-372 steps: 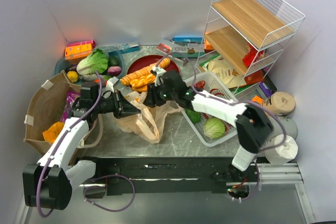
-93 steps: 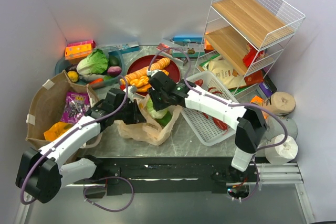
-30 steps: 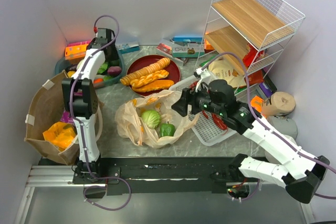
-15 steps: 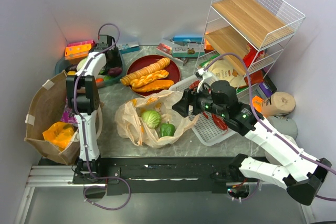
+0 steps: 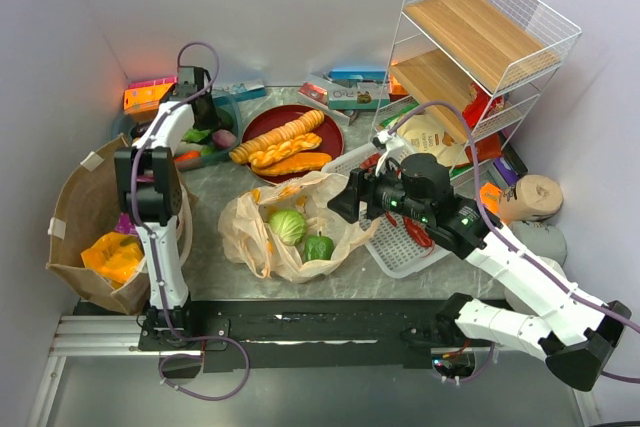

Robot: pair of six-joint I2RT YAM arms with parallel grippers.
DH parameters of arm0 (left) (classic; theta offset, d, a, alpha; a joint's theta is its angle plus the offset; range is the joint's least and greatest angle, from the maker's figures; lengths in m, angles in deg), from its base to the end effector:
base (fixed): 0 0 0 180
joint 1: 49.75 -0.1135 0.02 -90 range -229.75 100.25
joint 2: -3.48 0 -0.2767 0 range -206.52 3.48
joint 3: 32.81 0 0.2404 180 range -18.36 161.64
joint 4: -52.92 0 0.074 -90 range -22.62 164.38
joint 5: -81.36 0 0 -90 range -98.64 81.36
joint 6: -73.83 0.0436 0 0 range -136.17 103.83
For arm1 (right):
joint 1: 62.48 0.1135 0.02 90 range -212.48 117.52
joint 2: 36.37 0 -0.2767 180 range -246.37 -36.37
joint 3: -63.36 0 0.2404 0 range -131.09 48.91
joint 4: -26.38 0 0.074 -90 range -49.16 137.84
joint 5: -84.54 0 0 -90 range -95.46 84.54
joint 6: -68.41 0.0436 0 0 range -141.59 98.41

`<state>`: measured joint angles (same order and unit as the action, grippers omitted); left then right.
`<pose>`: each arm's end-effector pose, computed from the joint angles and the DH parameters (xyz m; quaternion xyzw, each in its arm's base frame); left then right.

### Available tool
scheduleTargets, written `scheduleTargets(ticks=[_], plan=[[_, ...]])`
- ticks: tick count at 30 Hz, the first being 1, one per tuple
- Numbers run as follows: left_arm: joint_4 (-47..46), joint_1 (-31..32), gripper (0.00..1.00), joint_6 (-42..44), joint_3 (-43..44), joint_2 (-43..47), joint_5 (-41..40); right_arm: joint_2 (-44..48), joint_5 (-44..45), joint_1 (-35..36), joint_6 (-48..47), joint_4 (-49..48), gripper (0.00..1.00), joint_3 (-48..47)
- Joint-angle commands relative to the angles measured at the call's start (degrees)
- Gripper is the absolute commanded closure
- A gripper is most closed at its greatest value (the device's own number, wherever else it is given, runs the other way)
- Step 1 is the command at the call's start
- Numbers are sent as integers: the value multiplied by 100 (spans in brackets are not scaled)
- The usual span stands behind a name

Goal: Place the mixed food into the grocery bags and tie them

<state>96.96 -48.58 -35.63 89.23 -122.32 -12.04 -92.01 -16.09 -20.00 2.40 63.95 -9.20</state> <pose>0.5006 -0.0076 0.2351 -0.1588 0.9190 -0.0372 0.3590 0.1444 0.1431 0.3707 -0.1836 0.7998 0.3742 0.4321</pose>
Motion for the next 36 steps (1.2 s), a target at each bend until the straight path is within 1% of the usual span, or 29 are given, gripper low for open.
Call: scheduleTargets(ticks=[1, 2, 3, 4, 6, 7, 8, 10, 12, 14, 15, 18, 20, 23, 24, 27, 30, 36], plan=[[-41, 76, 86, -67, -203, 644, 401, -17, 18, -38, 44, -333, 21, -8], [-49, 76, 87, -58, -256, 705, 419, -35, -9, -38, 36, -325, 21, -8], [-75, 76, 84, -31, -308, 845, 402, -70, -18, -38, 27, -334, 21, -8], [-102, 76, 75, -14, -405, 881, 410, -79, -26, -47, 27, -325, 21, -16], [29, 68, 67, 13, -388, 821, 498, -114, -53, -38, 36, -343, 21, -17], [152, 68, 60, 4, -257, 742, 498, -114, -62, -38, 36, -351, 21, -8], [475, 68, 57, 4, -195, 645, 455, -123, -62, -38, 27, -360, 21, -8], [653, 68, 42, -40, -186, 460, 358, -132, -62, -38, 18, -351, 21, -16], [488, 68, 31, -40, -395, 424, 357, -123, -53, -55, 9, -360, 21, -8], [338, 68, 24, -75, -423, 337, 357, -123, -53, -47, 1, -351, 21, 1], [364, 42, 21, -93, -293, 267, 357, -132, -70, -38, 1, -351, 21, 1], [408, -2, 18, -128, -107, -23, 602, -123, -79, -47, 9, -351, 21, 1], [338, -20, 18, -154, -80, -181, 717, -105, -62, -38, 9, -343, 21, 10], [364, -55, 24, -189, -37, -374, 911, -70, -27, -38, 18, -334, 21, 36], [407, -64, 35, -198, -36, -384, 920, -53, -18, -38, 27, -334, 21, 36], [198, -64, 52, -251, -264, -130, 876, -53, -18, -38, 27, -343, 21, 54], [-84, -64, 57, -233, -449, 335, 771, -79, -53, -38, 36, -351, 21, 45], [-111, -47, 56, -111, -607, 1179, 884, -123, -88, -47, 9, -404, 21, 36]])
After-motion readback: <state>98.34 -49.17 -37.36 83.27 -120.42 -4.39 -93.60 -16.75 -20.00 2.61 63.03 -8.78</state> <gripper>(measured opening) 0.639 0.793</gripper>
